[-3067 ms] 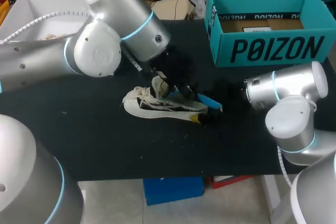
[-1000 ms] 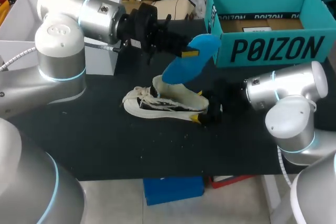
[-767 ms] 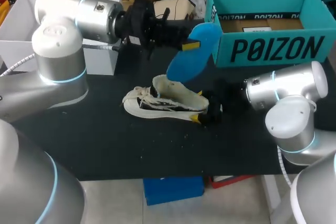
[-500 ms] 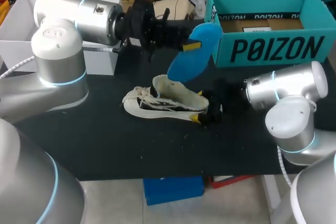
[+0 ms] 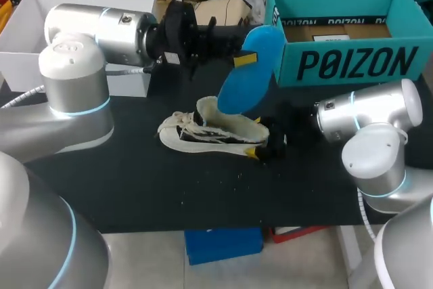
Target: Take the shoe out of the shoebox, open the shoe tongue, remove and reinsert the insole, then place the shoe into the shoebox
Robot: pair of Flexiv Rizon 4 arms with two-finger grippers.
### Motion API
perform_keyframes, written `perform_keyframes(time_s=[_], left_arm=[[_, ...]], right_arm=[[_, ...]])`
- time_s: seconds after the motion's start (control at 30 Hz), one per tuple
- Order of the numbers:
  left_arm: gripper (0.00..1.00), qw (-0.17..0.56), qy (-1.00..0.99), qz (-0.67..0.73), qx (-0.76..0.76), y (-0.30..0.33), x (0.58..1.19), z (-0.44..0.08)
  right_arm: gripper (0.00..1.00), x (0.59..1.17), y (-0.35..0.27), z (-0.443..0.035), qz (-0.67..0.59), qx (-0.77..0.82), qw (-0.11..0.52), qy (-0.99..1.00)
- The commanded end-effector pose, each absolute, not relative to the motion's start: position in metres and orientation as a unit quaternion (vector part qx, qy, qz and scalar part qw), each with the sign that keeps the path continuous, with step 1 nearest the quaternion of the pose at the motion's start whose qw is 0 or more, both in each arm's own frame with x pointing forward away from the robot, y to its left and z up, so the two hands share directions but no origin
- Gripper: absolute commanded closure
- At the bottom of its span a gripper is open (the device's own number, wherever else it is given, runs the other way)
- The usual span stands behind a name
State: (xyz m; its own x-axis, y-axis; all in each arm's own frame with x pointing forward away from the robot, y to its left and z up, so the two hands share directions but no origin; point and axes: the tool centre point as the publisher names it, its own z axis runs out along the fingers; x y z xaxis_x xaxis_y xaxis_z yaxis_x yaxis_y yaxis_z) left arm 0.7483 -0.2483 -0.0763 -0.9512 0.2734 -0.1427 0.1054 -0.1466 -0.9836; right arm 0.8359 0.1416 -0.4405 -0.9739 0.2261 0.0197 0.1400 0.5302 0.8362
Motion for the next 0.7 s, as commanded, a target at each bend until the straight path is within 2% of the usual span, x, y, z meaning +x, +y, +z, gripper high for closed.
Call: perform_keyframes(time_s=[0.03, 0.33, 0.7], left_arm=[[1.0, 0.05, -0.653, 0.742, -0.144, -0.25, 0.739, -0.06], [1.0, 0.085, -0.621, 0.772, -0.104, -0.251, 0.731, -0.021], [1.0, 0.11, -0.587, 0.801, -0.049, -0.25, 0.723, -0.001]], right_arm=[[1.0, 0.838, 0.144, -0.444, 0.472, 0.106, 0.046, 0.874], [1.0, 0.838, 0.144, -0.444, 0.472, 0.106, 0.046, 0.874], [1.0, 0.838, 0.144, -0.444, 0.472, 0.106, 0.046, 0.874]])
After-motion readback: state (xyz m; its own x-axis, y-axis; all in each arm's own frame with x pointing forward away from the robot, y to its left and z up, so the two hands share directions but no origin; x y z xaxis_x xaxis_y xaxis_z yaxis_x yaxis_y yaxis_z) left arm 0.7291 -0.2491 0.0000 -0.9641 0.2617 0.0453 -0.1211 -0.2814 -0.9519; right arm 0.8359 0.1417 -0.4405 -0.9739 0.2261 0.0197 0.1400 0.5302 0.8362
